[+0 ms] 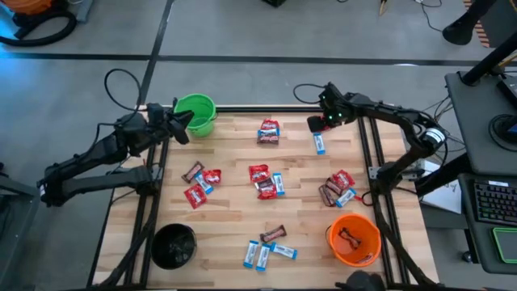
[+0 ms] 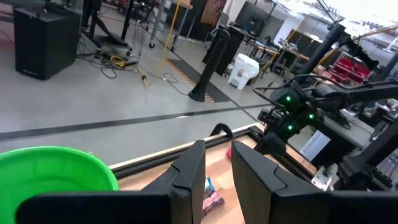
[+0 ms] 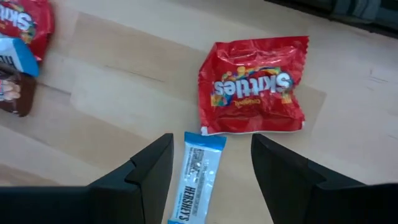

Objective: Sort candy
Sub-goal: Put the red candy into the green bucket

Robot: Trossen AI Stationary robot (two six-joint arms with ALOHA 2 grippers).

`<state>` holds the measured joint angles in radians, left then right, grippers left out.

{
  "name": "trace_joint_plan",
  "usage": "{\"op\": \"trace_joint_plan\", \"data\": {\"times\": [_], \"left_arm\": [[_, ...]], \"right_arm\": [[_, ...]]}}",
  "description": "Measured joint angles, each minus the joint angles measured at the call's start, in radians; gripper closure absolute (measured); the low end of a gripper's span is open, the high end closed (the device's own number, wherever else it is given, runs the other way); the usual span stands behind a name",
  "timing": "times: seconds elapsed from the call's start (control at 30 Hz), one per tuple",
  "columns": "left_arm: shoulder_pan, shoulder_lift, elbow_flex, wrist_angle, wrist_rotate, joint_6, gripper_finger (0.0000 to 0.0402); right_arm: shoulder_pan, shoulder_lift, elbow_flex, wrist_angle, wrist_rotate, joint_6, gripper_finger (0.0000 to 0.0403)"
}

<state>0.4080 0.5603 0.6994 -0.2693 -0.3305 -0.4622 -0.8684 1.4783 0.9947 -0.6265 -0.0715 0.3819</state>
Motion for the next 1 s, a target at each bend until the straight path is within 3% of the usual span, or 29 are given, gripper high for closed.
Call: {"op": "trace_joint_plan", "data": {"times": [0.37, 1.0], "left_arm": [[0.0, 0.029, 0.038, -0.003, -0.028, 0.013, 0.034], [0.0, 0.06, 0.09, -0.031, -0.027, 0.035, 0.034]], "right_arm": [[-0.052, 0.038, 0.0, 0.018, -0.071, -0.02, 0.0199], [-0.103, 0.135, 0.001, 0.149, -0.086, 0.018, 0.0199]]}}
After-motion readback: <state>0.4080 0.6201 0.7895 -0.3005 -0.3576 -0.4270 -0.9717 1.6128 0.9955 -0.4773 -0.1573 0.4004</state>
